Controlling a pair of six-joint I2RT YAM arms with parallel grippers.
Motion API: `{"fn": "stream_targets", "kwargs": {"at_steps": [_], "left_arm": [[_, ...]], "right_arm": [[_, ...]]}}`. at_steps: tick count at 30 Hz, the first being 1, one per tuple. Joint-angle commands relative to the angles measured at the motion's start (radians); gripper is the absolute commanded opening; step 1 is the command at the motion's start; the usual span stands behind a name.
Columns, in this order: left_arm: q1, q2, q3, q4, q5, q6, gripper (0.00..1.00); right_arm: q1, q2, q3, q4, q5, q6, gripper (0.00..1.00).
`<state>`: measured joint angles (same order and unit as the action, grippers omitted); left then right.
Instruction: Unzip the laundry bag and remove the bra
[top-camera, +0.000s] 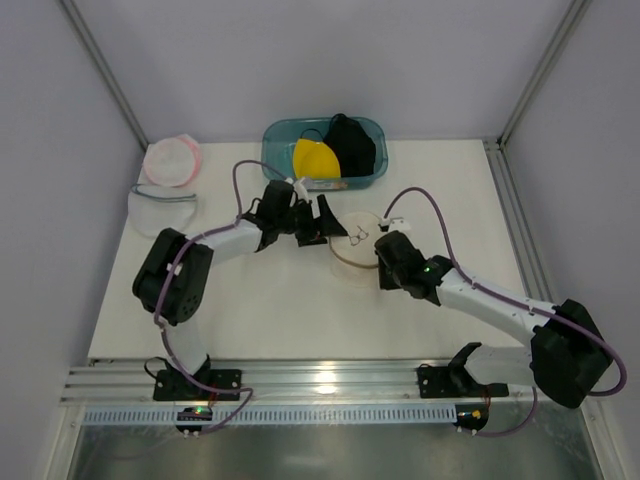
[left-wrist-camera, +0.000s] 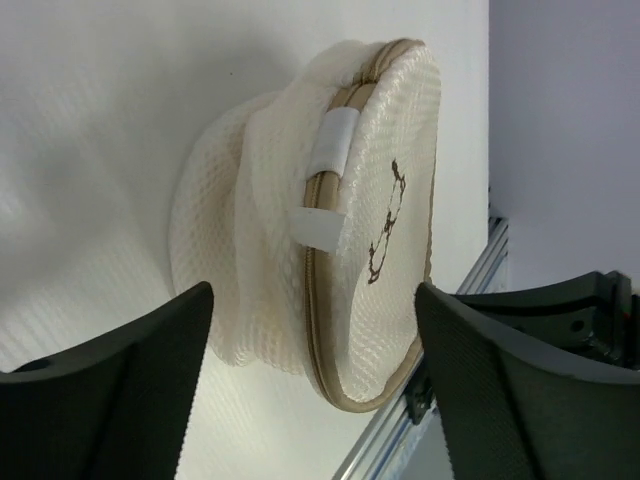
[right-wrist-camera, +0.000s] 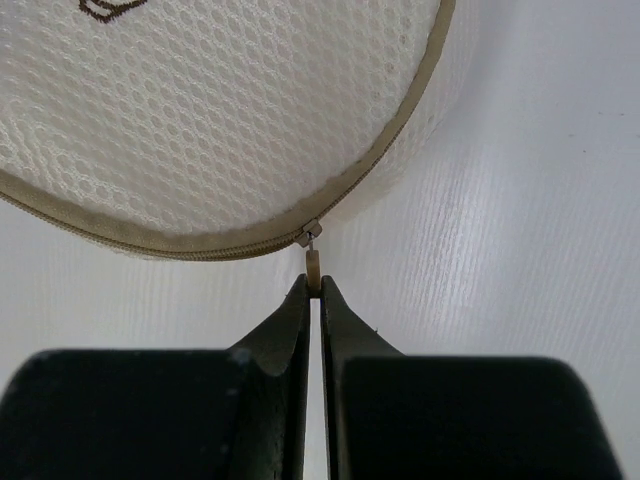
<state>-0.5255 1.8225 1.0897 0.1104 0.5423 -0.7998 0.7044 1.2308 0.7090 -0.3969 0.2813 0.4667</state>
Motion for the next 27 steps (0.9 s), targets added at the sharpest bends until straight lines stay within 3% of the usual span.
{"fn": "stream_targets", "kwargs": {"at_steps": [1, 2, 8, 12, 17, 23, 27], "left_arm": [[0.022, -0.032, 0.035, 0.031, 0.024, -0.019, 0.87], [0.022, -0.048, 0.02, 0.032, -0.02, -0.027, 0.94], [-0.001, -0.284, -0.1, -0.107, -0.231, -0.125, 0.99], [-0.068, -0.406, -0.253, -0.074, -0.251, -0.242, 0.99], [-0.162, -0.408, -0.323, 0.041, -0.228, -0.355, 1.0], [-0.191, -0.341, -0.309, 0.095, -0.225, -0.397, 0.98], [-0.191, -0.313, -0.303, 0.132, -0.266, -0.409, 0.9]], "right_arm": [[-0.008, -0.005, 0.02, 0.003, 0.012, -0.033, 0.04], [-0.008, -0.016, 0.017, 0.007, 0.006, -0.033, 0.04], [-0.006, -0.06, -0.003, 0.05, -0.097, -0.059, 0.04], [-0.006, -0.099, -0.043, 0.194, -0.396, -0.108, 0.04], [0.01, -0.139, -0.078, 0.306, -0.663, -0.12, 0.04], [0.021, -0.143, -0.08, 0.325, -0.695, -0.132, 0.04], [0.036, -0.133, -0.075, 0.316, -0.694, -0.141, 0.04]]}}
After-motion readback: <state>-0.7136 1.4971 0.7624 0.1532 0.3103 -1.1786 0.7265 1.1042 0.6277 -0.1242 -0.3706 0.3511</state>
